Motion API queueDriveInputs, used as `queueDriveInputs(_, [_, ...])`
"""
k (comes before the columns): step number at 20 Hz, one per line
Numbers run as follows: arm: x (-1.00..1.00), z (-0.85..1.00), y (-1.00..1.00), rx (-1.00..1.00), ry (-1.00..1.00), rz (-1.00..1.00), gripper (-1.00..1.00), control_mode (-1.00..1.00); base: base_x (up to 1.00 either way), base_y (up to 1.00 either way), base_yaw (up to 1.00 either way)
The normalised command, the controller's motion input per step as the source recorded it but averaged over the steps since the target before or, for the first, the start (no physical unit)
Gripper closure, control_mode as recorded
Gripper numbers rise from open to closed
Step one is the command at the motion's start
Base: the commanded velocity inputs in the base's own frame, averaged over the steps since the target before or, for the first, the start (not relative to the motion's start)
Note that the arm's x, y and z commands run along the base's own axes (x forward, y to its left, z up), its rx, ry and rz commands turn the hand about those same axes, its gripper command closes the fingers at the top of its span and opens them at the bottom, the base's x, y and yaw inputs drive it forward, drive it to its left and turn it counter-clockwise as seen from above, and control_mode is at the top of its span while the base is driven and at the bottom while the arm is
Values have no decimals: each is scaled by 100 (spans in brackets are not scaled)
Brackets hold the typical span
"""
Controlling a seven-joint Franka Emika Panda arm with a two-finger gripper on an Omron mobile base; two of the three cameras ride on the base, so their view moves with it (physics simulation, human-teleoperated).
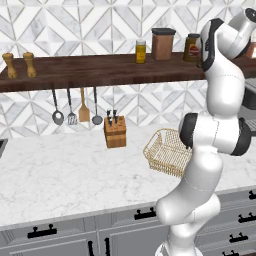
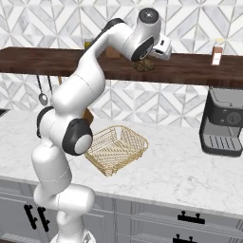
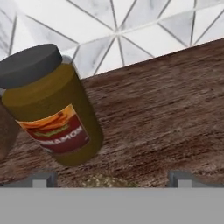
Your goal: Open the cabinet, pick up the bread from the cabinet and place it in the basket. Then move the basket to the dining counter.
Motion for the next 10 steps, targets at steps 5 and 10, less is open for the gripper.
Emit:
queueDriveInputs(5, [8,-11,3,-14,0,7,-100,-100,0,0,0])
queueDriveInputs(10, [0,-22,14,-11,1,7,-100,-100,0,0,0])
